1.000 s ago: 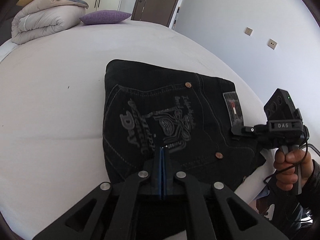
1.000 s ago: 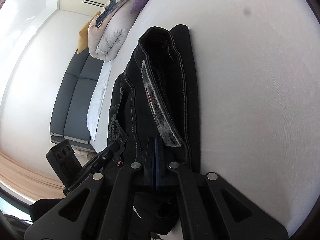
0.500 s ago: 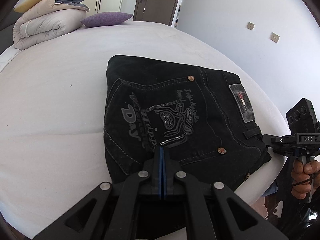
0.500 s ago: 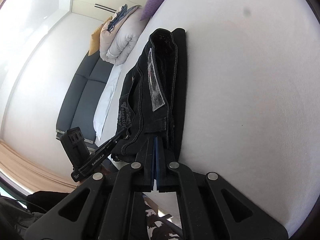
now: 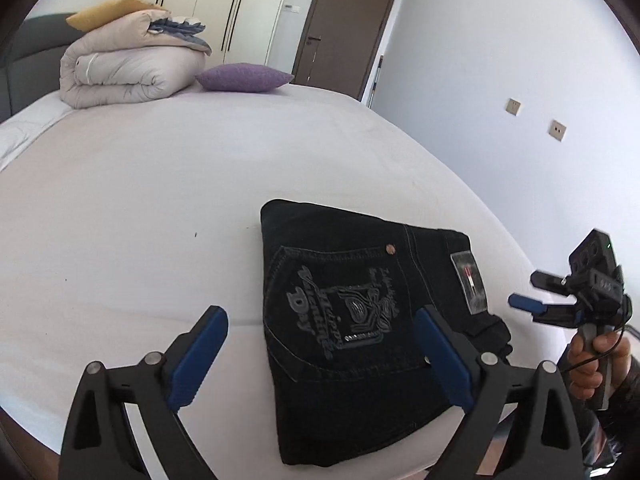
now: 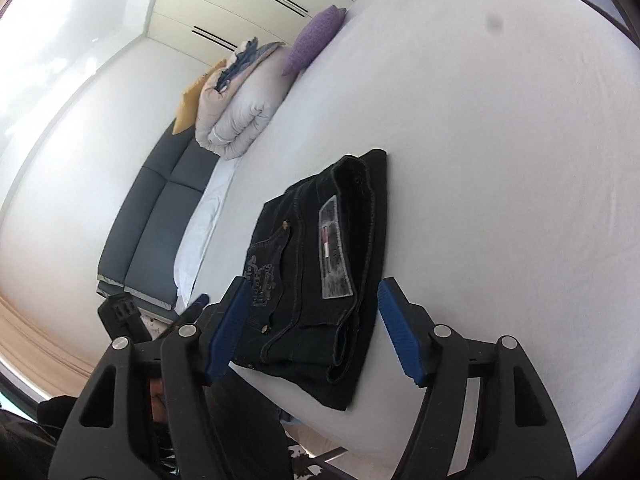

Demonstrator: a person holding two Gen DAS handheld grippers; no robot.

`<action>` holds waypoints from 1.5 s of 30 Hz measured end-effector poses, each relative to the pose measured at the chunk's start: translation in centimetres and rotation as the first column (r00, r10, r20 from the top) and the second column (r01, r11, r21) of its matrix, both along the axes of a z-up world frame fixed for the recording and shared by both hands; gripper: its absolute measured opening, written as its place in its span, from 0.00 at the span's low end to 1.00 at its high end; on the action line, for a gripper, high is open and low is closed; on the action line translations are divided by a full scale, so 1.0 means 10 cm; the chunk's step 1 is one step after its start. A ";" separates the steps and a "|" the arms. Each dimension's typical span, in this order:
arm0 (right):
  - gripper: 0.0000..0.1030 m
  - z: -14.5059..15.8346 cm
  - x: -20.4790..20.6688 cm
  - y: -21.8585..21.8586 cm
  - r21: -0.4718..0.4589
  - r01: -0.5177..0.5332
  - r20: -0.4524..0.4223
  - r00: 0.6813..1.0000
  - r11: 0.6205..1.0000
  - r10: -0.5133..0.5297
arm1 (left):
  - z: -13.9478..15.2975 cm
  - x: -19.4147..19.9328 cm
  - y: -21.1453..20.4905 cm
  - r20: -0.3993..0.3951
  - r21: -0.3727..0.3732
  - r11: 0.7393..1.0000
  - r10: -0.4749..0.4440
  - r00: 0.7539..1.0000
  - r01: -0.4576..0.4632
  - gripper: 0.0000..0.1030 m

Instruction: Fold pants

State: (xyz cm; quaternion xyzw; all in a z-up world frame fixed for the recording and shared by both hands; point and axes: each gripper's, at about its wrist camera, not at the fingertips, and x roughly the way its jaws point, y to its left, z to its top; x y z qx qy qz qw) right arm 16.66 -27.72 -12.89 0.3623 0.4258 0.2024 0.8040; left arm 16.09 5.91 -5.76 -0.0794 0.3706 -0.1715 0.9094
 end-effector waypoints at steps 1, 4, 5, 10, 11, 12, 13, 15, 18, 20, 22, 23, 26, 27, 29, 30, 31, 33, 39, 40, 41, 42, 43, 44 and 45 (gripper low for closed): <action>0.64 -0.04 0.06 -0.01 -0.010 -0.002 -0.035 0.999 1.000 0.002 | -0.03 0.10 0.06 -0.028 -0.009 1.000 0.006 1.000 -0.006 0.93; 0.64 -0.18 0.24 0.00 0.016 0.003 -0.111 0.994 1.000 -0.001 | -0.20 0.43 0.11 -0.116 -0.006 1.000 -0.007 0.993 0.006 0.84; 0.62 -0.24 0.29 0.01 0.015 -0.006 -0.137 0.991 1.000 0.008 | -0.28 0.55 0.10 -0.167 -0.011 1.000 -0.023 0.986 0.021 0.82; 0.61 -0.31 0.54 0.16 0.000 -0.035 -0.203 0.979 0.999 0.034 | -0.57 0.95 -0.06 -0.305 -0.003 0.997 -0.074 0.949 0.076 0.72; 0.61 -0.32 0.60 0.21 -0.005 -0.049 -0.213 0.976 0.999 0.047 | -0.59 0.98 -0.09 -0.316 -0.007 0.996 -0.082 0.945 0.084 0.73; 0.60 -0.33 0.64 0.26 -0.020 -0.064 -0.222 0.973 0.998 0.058 | -0.62 1.02 -0.13 -0.329 -0.007 0.996 -0.089 0.940 0.092 0.73; 0.55 -0.36 0.69 0.31 -0.037 -0.077 -0.229 0.971 0.996 0.066 | -0.64 1.05 -0.16 -0.337 -0.005 0.995 -0.091 0.937 0.095 0.73; 0.42 -0.41 0.79 0.37 -0.056 -0.085 -0.250 0.966 0.995 0.069 | -0.66 1.08 -0.23 -0.342 -0.006 0.994 -0.100 0.934 0.105 0.68; 0.23 -0.46 0.85 0.38 -0.051 -0.067 -0.256 0.965 0.996 0.052 | -0.66 1.10 -0.30 -0.342 -0.027 0.991 -0.132 0.930 0.130 0.51; 0.19 -0.42 0.84 0.44 -0.087 -0.076 -0.221 0.974 0.993 0.056 | -0.64 1.11 -0.30 -0.337 -0.035 0.991 -0.132 0.932 0.128 0.44; 0.17 -0.34 0.81 0.49 -0.113 -0.079 -0.186 0.981 0.990 0.057 | -0.62 1.11 -0.28 -0.335 -0.055 0.992 -0.125 0.934 0.113 0.36; 0.17 -0.28 0.79 0.50 -0.118 -0.078 -0.166 0.984 0.990 0.058 | -0.58 1.10 -0.29 -0.328 -0.061 0.992 -0.124 0.936 0.110 0.30; 0.16 -0.05 0.74 0.51 -0.119 -0.089 -0.110 0.991 0.989 0.076 | -0.35 1.08 -0.35 -0.283 -0.064 0.992 -0.123 0.951 0.109 0.23; 0.16 0.06 0.75 0.51 -0.123 -0.097 -0.086 0.993 0.988 0.086 | -0.25 1.08 -0.37 -0.257 -0.064 0.992 -0.126 0.958 0.113 0.23; 0.16 0.25 0.81 0.48 -0.137 -0.101 -0.047 0.994 0.985 0.096 | -0.08 1.13 -0.41 -0.212 -0.070 0.991 -0.128 0.969 0.115 0.23; 0.16 0.31 0.86 0.43 -0.136 -0.098 -0.036 0.995 0.986 0.094 | -0.02 1.19 -0.44 -0.196 -0.069 0.990 -0.131 0.972 0.120 0.23; 0.16 0.36 0.93 0.37 -0.135 -0.094 -0.030 0.995 0.986 0.091 | 0.02 1.26 -0.48 -0.182 -0.064 0.990 -0.136 0.974 0.126 0.23; 0.16 0.40 1.11 0.21 -0.128 -0.076 -0.032 0.997 0.989 0.073 | 0.03 1.43 -0.58 -0.171 -0.050 0.990 -0.141 0.975 0.134 0.23; 0.16 0.30 1.65 -0.17 -0.165 -0.054 -0.067 0.997 0.985 0.044 | -0.22 2.03 -0.89 -0.204 -0.021 0.991 -0.135 0.970 0.134 0.23; 0.16 0.24 1.73 -0.23 -0.168 -0.052 -0.080 0.996 0.984 0.038 | -0.29 2.14 -0.90 -0.218 -0.016 0.991 -0.131 0.967 0.130 0.23; 0.16 0.15 1.80 -0.28 -0.171 -0.051 -0.096 0.995 0.984 0.035 | -0.38 2.16 -0.91 -0.231 -0.010 0.992 -0.125 0.965 0.126 0.23; 0.16 0.05 1.87 -0.36 -0.177 -0.043 -0.116 0.993 0.983 0.023 | -0.46 2.22 -0.94 -0.245 -0.009 0.993 -0.118 0.962 0.119 0.25; 0.17 -0.06 1.90 -0.42 -0.172 -0.035 -0.130 0.991 0.984 0.013 | -0.52 2.24 -0.96 -0.252 -0.013 0.993 -0.113 0.961 0.113 0.27; 0.17 -0.16 1.92 -0.47 -0.162 -0.033 -0.139 0.990 0.986 0.011 | -0.58 2.24 -0.96 -0.255 -0.015 0.994 -0.105 0.961 0.105 0.33; 0.21 -0.24 1.90 -0.52 -0.157 -0.032 -0.143 0.990 0.987 0.009 | -0.62 2.24 -0.96 -0.257 -0.011 0.995 -0.096 0.962 0.096 0.41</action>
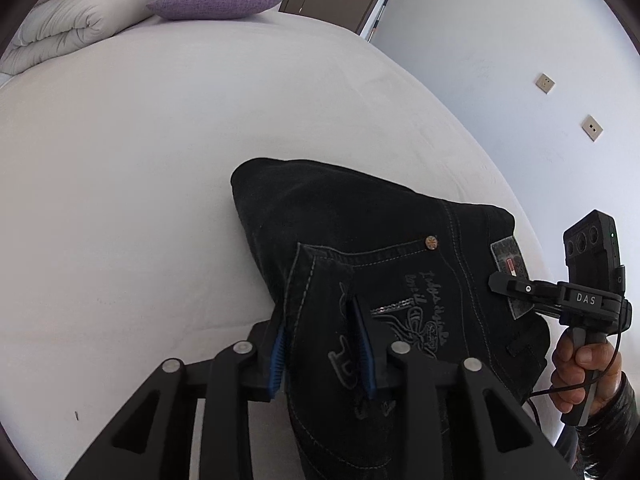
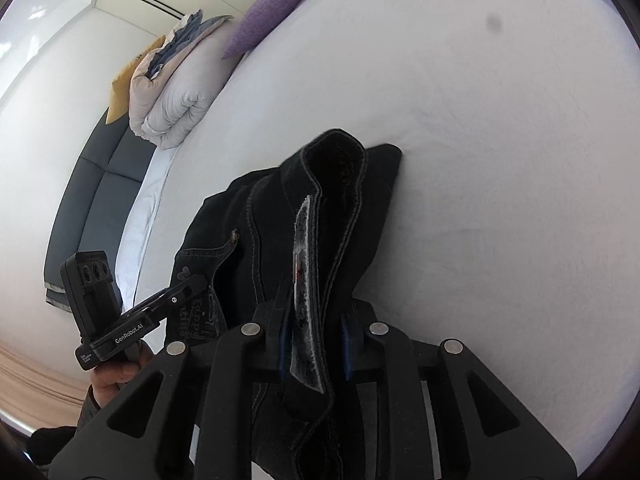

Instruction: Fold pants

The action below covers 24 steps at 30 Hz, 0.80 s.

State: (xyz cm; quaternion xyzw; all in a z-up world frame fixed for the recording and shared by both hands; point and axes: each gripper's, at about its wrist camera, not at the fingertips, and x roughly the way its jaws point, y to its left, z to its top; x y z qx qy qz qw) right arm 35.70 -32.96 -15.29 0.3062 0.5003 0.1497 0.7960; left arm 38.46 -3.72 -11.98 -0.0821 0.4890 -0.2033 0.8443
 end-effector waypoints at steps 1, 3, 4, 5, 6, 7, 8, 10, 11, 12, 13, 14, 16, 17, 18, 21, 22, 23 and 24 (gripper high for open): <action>0.23 -0.07 -0.02 -0.01 0.010 0.002 0.006 1.000 1.000 -0.002 | -0.05 -0.02 0.00 -0.002 0.010 1.000 0.009 1.000 -0.009 0.46; 0.24 -0.15 -0.09 -0.10 0.068 0.007 0.039 0.999 0.998 -0.009 | -0.12 -0.06 0.01 0.004 0.016 0.999 0.034 0.999 -0.035 0.59; 0.25 -0.16 -0.13 -0.14 0.087 0.008 0.051 0.999 0.996 -0.013 | -0.14 -0.09 0.03 0.013 0.007 0.999 0.047 0.999 -0.047 0.60; 0.27 -0.18 -0.20 -0.17 0.091 0.014 0.057 0.998 0.996 -0.019 | -0.14 -0.12 0.07 0.016 -0.002 0.999 0.054 0.998 -0.054 0.62; 0.28 -0.16 -0.26 -0.21 0.095 0.026 0.064 0.997 0.995 -0.032 | -0.13 -0.16 0.09 0.018 -0.007 0.998 0.062 0.998 -0.061 0.62; 0.31 -0.15 -0.33 -0.25 0.097 0.041 0.070 0.996 0.994 -0.048 | -0.10 -0.21 0.11 0.028 -0.002 0.998 0.067 0.997 -0.067 0.62; 0.36 -0.12 -0.40 -0.28 0.085 0.068 0.075 0.994 0.994 -0.075 | -0.05 -0.33 0.13 0.050 0.002 0.997 0.071 0.996 -0.071 0.62; 0.42 -0.01 -0.55 -0.34 0.031 0.118 0.093 0.988 0.992 -0.121 | 0.11 -0.55 0.18 0.118 -0.006 0.997 0.074 0.990 -0.074 0.63; 0.44 0.07 -0.66 -0.35 -0.006 0.144 0.111 0.984 0.990 -0.142 | 0.20 -0.67 0.20 0.154 0.002 0.997 0.077 0.985 -0.078 0.70; 0.45 0.19 -0.79 -0.36 -0.045 0.169 0.141 0.977 0.985 -0.161 | 0.31 -0.87 0.19 0.214 0.027 0.996 0.075 0.974 -0.082 0.80; 0.45 0.31 -0.91 -0.33 -0.077 0.190 0.173 0.969 0.979 -0.175 | 0.42 -1.05 0.17 0.280 0.063 0.994 0.072 0.957 -0.093 0.85; 0.45 0.47 -1.05 -0.27 -0.128 0.214 0.217 0.959 0.968 -0.184 | 0.55 -1.30 0.13 0.370 0.113 0.986 0.071 0.926 -0.121 0.97; 0.45 0.79 -1.33 -0.09 -0.225 0.246 0.333 0.929 0.943 -0.162 | 0.80 -1.48 -0.01 0.503 0.163 0.972 0.065 0.862 -0.168 1.00; 0.49 0.97 -1.44 0.04 -0.262 0.262 0.392 0.908 0.929 -0.146 | 0.92 -1.68 0.02 0.550 0.176 0.969 0.051 0.833 -0.175 1.00; 0.52 1.13 -1.61 0.14 -0.299 0.289 0.453 0.882 0.909 -0.132 | 1.02 -1.84 0.00 0.587 0.186 0.965 0.043 0.809 -0.187 1.00; 0.69 1.56 -2.04 0.42 -0.359 0.396 0.603 0.790 0.845 -0.113 | 1.42 -2.15 -0.04 0.682 0.197 0.946 0.057 0.729 -0.258 1.00; 0.79 1.69 -2.20 0.50 -0.359 0.431 0.653 0.750 0.828 -0.108 | 1.53 -2.33 -0.04 0.712 0.199 0.937 0.064 0.699 -0.289 1.00; 0.87 1.84 -2.30 0.61 -0.353 0.460 0.694 0.713 0.814 -0.102 | 1.62 -2.46 -0.06 0.734 0.208 0.923 0.071 0.676 -0.323 1.00; 0.91 1.95 -2.44 0.68 -0.350 0.487 0.735 0.673 0.800 -0.088 | 1.72 -2.58 -0.06 0.753 0.218 0.910 0.074 0.654 -0.354 1.00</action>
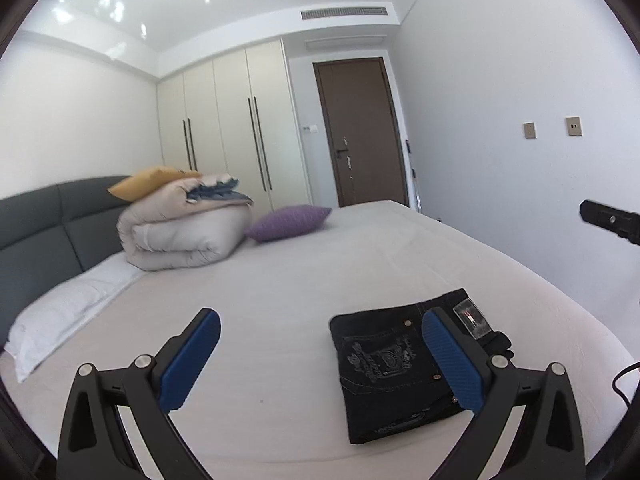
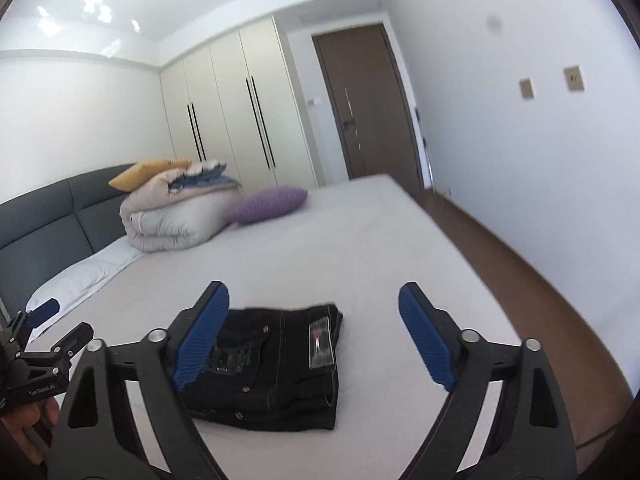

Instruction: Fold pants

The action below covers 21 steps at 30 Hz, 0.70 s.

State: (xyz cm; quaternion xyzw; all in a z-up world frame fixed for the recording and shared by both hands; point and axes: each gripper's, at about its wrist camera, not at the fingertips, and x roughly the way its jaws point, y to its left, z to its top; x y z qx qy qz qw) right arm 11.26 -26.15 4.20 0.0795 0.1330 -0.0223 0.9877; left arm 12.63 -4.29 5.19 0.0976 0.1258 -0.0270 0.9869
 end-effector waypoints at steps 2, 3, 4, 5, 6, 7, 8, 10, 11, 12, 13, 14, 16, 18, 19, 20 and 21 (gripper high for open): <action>1.00 0.20 -0.30 0.19 -0.087 0.033 0.114 0.993 0.996 -0.023 | 0.15 -0.23 0.17 0.053 0.015 0.998 0.056 0.997 -0.057 1.00; 1.00 0.28 -0.41 0.27 -0.128 0.053 0.151 0.988 0.990 -0.033 | 0.21 -0.36 0.18 0.079 0.009 0.997 0.082 0.993 -0.083 1.00; 1.00 0.35 -0.50 0.35 -0.160 0.071 0.165 0.985 0.984 -0.045 | 0.25 -0.49 0.21 0.095 0.000 0.994 0.112 0.989 -0.113 1.00; 1.00 0.39 -0.61 0.41 -0.180 0.076 0.161 0.986 0.981 -0.047 | 0.26 -0.58 0.25 0.099 -0.007 0.990 0.143 0.985 -0.143 1.00; 1.00 0.44 -0.68 0.45 -0.183 0.055 0.144 0.989 0.982 -0.029 | 0.29 -0.65 0.29 0.085 -0.018 0.986 0.166 0.983 -0.165 1.00; 1.00 0.47 -0.75 0.47 -0.169 0.033 0.126 0.992 0.985 -0.012 | 0.29 -0.68 0.31 0.067 -0.026 0.986 0.167 0.984 -0.166 1.00; 1.00 0.49 -0.81 0.47 -0.142 0.023 0.108 0.994 0.990 -0.008 | 0.29 -0.71 0.33 0.041 -0.035 0.986 0.164 0.986 -0.163 1.00; 1.00 0.50 -0.91 0.52 -0.112 0.032 0.069 0.997 0.993 -0.024 | 0.23 -0.75 0.36 -0.008 -0.039 0.984 0.175 0.984 -0.176 1.00; 1.00 0.47 -1.10 0.48 -0.104 0.041 0.041 0.998 0.994 -0.037 | 0.19 -0.76 0.36 -0.033 -0.041 0.981 0.186 0.982 -0.187 1.00; 1.00 0.44 -1.14 0.50 -0.101 0.047 0.014 0.999 0.994 -0.046 | 0.13 -0.75 0.37 -0.070 -0.046 0.980 0.191 0.979 -0.194 1.00; 1.00 0.41 -1.17 0.52 -0.102 0.057 -0.008 0.998 0.993 -0.058 | 0.06 -0.73 0.38 -0.108 -0.056 0.981 0.180 0.978 -0.186 1.00; 1.00 0.37 -1.20 0.53 -0.103 0.070 -0.036 0.997 0.992 -0.074 | -0.02 -0.73 0.39 -0.153 -0.073 0.983 0.157 0.976 -0.169 1.00; 1.00 0.28 -1.26 0.53 -0.096 0.079 -0.080 0.993 0.992 -0.087 | -0.15 -0.70 0.41 -0.219 -0.090 0.982 0.142 0.965 -0.165 1.00; 1.00 0.17 -1.30 0.54 -0.087 0.087 -0.130 0.987 0.992 -0.098 | -0.28 -0.70 0.41 -0.262 -0.102 0.981 0.135 0.956 -0.166 1.00; 1.00 0.12 -1.32 0.54 -0.083 0.089 -0.149 0.984 0.993 -0.101 | -0.32 -0.72 0.40 -0.278 -0.101 0.980 0.140 0.950 -0.173 1.00; 1.00 0.08 -1.33 0.55 -0.080 0.086 -0.167 0.981 0.993 -0.098 | -0.34 -0.69 0.38 -0.297 -0.091 0.980 0.143 0.944 -0.177 1.00; 1.00 0.04 -1.33 0.57 -0.079 0.082 -0.184 0.978 0.993 -0.095 | -0.35 -0.68 0.36 -0.301 -0.085 0.982 0.135 0.944 -0.168 1.00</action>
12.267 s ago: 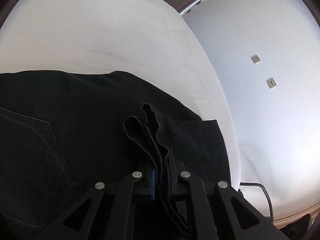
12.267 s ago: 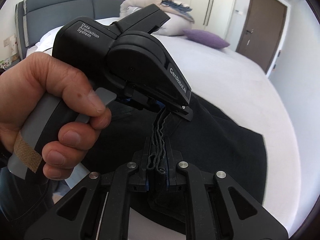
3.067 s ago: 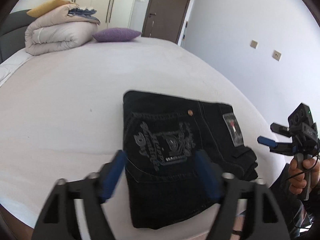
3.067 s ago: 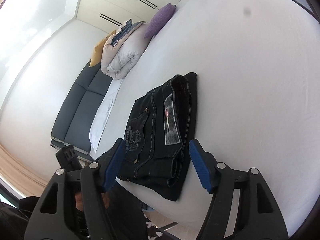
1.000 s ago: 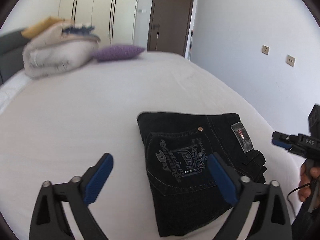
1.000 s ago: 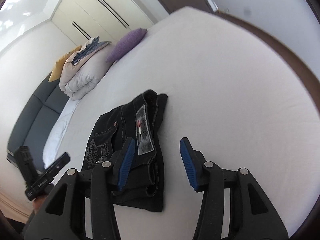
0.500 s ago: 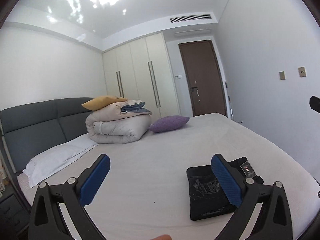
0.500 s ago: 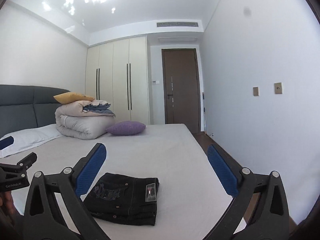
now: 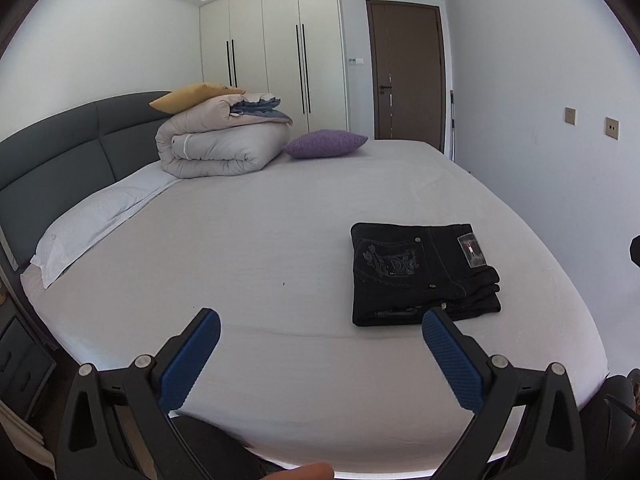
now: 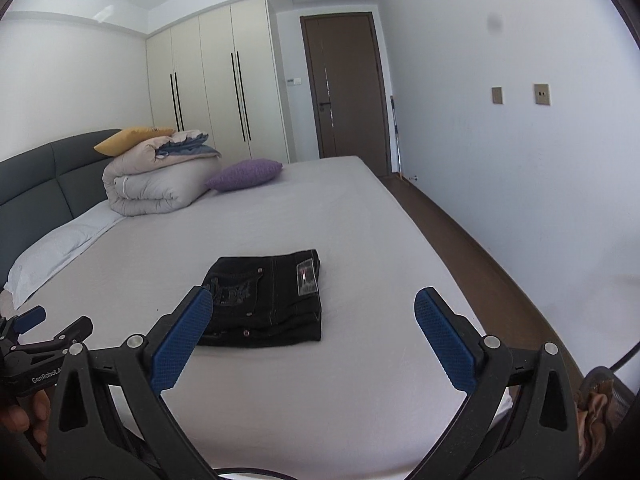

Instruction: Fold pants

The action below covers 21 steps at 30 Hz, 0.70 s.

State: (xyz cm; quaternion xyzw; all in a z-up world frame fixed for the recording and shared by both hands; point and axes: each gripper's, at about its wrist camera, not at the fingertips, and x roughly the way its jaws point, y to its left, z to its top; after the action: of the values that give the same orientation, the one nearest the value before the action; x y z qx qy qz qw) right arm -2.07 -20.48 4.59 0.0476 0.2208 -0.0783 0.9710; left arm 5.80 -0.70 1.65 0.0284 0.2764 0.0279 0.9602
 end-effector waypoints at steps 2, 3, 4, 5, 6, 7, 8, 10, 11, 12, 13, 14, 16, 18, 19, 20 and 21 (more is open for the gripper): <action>1.00 -0.07 0.06 0.01 -0.009 0.002 -0.027 1.000 1.000 -0.002 | 0.02 -0.07 -0.03 0.005 0.010 1.000 -0.008 1.000 0.008 1.00; 1.00 -0.09 0.07 0.04 -0.014 -0.009 -0.039 0.999 1.000 0.008 | 0.01 -0.07 -0.04 -0.004 0.012 1.000 -0.010 1.000 0.010 1.00; 1.00 -0.10 0.09 0.06 -0.022 -0.020 -0.053 0.998 1.000 0.019 | 0.01 -0.09 -0.06 -0.011 0.011 1.000 -0.015 1.000 0.015 1.00; 1.00 -0.13 0.11 0.08 -0.033 -0.027 -0.067 0.997 0.999 0.024 | -0.02 -0.08 -0.08 -0.018 0.010 1.000 -0.019 1.000 0.019 1.00; 1.00 -0.15 0.10 0.11 -0.040 -0.031 -0.077 0.997 0.999 0.028 | -0.04 -0.08 -0.09 -0.027 0.011 1.000 -0.021 0.999 0.021 1.00; 1.00 -0.16 0.12 0.12 -0.041 -0.039 -0.087 0.996 0.998 0.035 | -0.06 -0.07 -0.10 -0.037 0.008 1.000 -0.024 0.999 0.024 1.00; 1.00 -0.17 0.12 0.15 -0.039 -0.048 -0.096 0.994 0.998 0.044 | -0.07 -0.07 -0.10 -0.044 0.002 1.000 -0.028 0.999 0.028 1.00; 1.00 -0.16 0.13 0.15 -0.037 -0.062 -0.099 0.993 0.997 0.058 | -0.10 -0.07 -0.12 -0.056 -0.008 0.999 -0.038 0.998 0.037 1.00; 1.00 -0.15 0.13 0.16 -0.039 -0.068 -0.099 0.993 0.997 0.064 | -0.11 -0.07 -0.13 -0.060 -0.008 0.999 -0.040 0.997 0.040 1.00; 1.00 -0.15 0.12 0.18 -0.042 -0.074 -0.100 0.992 0.996 0.070 | -0.12 -0.06 -0.14 -0.063 -0.006 0.999 -0.041 0.997 0.040 1.00; 1.00 -0.13 0.12 0.18 -0.043 -0.080 -0.101 0.992 0.996 0.075 | -0.13 -0.06 -0.14 -0.065 -0.006 0.999 -0.041 0.997 0.041 1.00; 1.00 -0.13 0.12 0.18 -0.041 -0.084 -0.100 0.992 0.996 0.079 | -0.14 -0.06 -0.15 -0.066 -0.006 0.999 -0.041 0.997 0.041 1.00; 1.00 -0.14 0.12 0.18 -0.034 -0.086 -0.103 0.991 0.996 0.082 | -0.14 -0.05 -0.15 -0.069 -0.006 0.999 -0.038 0.997 0.038 1.00; 1.00 -0.15 0.12 0.18 -0.027 -0.087 -0.106 0.991 0.996 0.083 | -0.14 -0.05 -0.14 -0.069 -0.006 0.999 -0.033 0.997 0.033 1.00; 1.00 -0.14 0.12 0.15 -0.025 -0.087 -0.107 0.991 0.996 0.084 | -0.14 -0.05 -0.13 -0.070 -0.008 0.999 -0.033 0.997 0.033 1.00; 1.00 -0.14 0.12 0.15 -0.023 -0.089 -0.110 0.990 0.996 0.086 | -0.15 -0.04 -0.13 -0.072 -0.010 0.999 -0.032 0.997 0.032 1.00; 1.00 -0.15 0.13 0.14 -0.022 -0.089 -0.113 0.990 0.996 0.086 | -0.16 -0.04 -0.12 -0.075 -0.012 0.999 -0.031 0.997 0.030 1.00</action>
State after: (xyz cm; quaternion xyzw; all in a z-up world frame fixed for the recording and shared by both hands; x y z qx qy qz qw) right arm -0.80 -19.05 3.07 0.0202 0.2759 -0.0411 0.9601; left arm 5.44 -1.95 0.07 0.0286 0.3121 0.0107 0.9496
